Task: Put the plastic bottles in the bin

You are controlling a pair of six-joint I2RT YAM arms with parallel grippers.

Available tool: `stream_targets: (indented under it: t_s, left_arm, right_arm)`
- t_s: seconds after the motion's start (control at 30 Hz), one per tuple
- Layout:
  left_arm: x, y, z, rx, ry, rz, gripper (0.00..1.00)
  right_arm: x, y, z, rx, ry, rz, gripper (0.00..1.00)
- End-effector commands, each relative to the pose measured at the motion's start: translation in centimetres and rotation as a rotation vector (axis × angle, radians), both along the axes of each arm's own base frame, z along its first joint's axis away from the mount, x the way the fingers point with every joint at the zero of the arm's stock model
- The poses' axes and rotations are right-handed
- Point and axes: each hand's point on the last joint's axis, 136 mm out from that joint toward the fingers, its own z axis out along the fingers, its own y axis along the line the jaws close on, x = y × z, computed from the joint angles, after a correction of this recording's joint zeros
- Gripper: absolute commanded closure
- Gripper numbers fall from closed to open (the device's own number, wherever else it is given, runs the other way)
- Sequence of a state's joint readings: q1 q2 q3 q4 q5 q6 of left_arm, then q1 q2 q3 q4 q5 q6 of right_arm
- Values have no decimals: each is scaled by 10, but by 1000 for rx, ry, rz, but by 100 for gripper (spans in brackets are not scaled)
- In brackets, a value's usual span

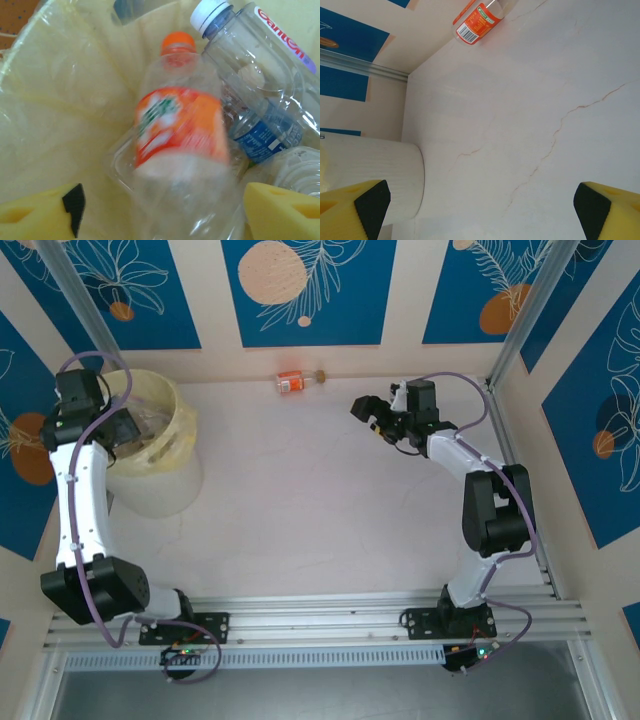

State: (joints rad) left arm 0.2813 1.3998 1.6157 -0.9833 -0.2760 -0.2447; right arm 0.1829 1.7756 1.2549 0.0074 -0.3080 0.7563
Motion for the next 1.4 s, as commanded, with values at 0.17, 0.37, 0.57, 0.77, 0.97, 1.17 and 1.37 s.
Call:
stream_targets:
  t_s: [0.17,0.37,0.57,0.77,0.97,1.17,1.37]
  left_arm:
    - [-1,-30,86,70,-205,-71,0]
    - [40,-145,117,79,-285,-420,0]
    - [97,-289,98,-123,-349,-846,0]
    - [180,-360,30,-270,-263,-924,0]
    - [256,-385,-25,-298,-247,-870,0]
    - [309,-377,-75,-288,-326,-771,0]
    - [350,-363,-132,-341,-391,-658,0]
  right_arm:
    - [-4,-1,7,-30,-30,0,3]
    - [3,7,12,7,-46,14,3]
    - [20,17,14,53,-50,36,3]
    - [51,26,11,117,-40,11,3]
    - [82,25,-4,139,-39,-62,3]
    - [99,25,-12,155,-53,-97,3]
    - [110,32,-19,154,-61,-83,3]
